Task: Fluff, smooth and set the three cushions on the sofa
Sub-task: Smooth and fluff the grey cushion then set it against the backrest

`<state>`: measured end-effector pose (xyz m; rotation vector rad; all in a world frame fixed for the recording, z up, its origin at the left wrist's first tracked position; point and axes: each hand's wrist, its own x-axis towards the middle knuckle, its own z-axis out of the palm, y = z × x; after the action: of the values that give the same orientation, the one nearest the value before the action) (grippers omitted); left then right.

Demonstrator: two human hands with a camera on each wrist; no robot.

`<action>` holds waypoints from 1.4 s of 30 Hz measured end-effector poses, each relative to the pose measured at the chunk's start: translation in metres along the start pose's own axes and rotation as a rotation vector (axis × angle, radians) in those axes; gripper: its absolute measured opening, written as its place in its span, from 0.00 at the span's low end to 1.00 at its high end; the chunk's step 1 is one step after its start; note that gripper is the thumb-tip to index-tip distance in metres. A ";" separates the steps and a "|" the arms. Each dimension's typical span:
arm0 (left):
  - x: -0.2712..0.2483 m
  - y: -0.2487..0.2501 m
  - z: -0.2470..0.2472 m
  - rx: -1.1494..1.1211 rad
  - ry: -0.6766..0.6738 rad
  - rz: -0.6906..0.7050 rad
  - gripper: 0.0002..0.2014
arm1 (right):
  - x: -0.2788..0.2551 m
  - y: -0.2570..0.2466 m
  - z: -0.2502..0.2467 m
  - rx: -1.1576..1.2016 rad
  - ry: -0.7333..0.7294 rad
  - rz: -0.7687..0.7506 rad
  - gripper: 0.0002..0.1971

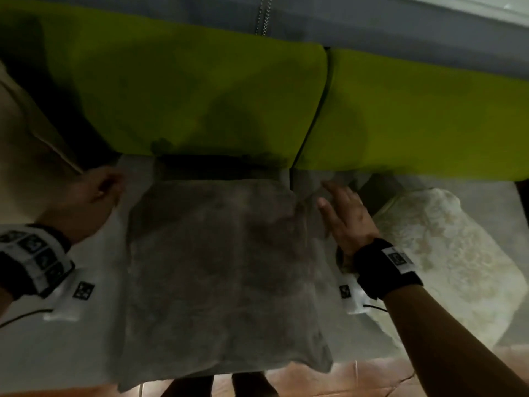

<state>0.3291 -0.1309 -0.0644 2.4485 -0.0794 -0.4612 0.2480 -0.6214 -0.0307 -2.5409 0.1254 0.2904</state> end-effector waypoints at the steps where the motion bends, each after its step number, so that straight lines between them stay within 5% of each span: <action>1: 0.005 0.000 0.002 -0.008 -0.028 -0.010 0.10 | 0.006 -0.002 0.003 0.047 0.045 -0.055 0.24; 5: 0.007 0.037 0.025 0.015 -0.228 -0.070 0.08 | 0.018 -0.006 0.023 0.150 -0.219 0.057 0.10; 10: 0.008 0.044 0.036 0.198 -0.421 -0.122 0.13 | 0.041 -0.010 0.030 -0.120 -0.523 0.135 0.18; 17: 0.010 0.041 0.032 0.180 -0.535 -0.195 0.22 | 0.062 -0.028 0.015 -0.274 -0.648 -0.005 0.20; 21: -0.010 0.032 0.026 -0.019 -0.623 -0.200 0.21 | 0.060 -0.014 0.021 0.060 -0.578 0.010 0.12; 26: -0.033 0.031 0.019 -0.398 -0.523 -0.234 0.20 | 0.050 0.001 0.014 0.899 -0.364 0.341 0.07; 28: -0.037 0.047 0.019 -0.524 -0.474 -0.209 0.13 | 0.047 0.004 0.002 1.000 -0.340 0.410 0.04; 30: -0.039 0.054 0.019 -0.639 -0.431 -0.210 0.17 | 0.044 0.004 -0.008 1.043 -0.351 0.378 0.07; 33: -0.039 0.050 0.015 -0.652 -0.446 -0.210 0.35 | 0.042 0.006 -0.023 0.830 -0.391 0.268 0.12; 35: -0.034 0.043 0.009 -0.572 -0.472 -0.248 0.38 | 0.048 0.013 -0.031 0.476 -0.327 0.181 0.12; 38: -0.025 0.042 -0.006 -0.281 -0.507 -0.187 0.31 | 0.057 0.022 -0.042 -0.006 -0.175 0.068 0.12; 42: -0.017 0.065 -0.022 0.071 -0.447 -0.043 0.18 | 0.054 0.031 -0.044 -0.082 -0.072 0.140 0.12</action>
<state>0.3247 -0.1672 -0.0040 2.3750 -0.2326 -1.0336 0.3039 -0.6726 -0.0245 -2.6034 0.2688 0.4501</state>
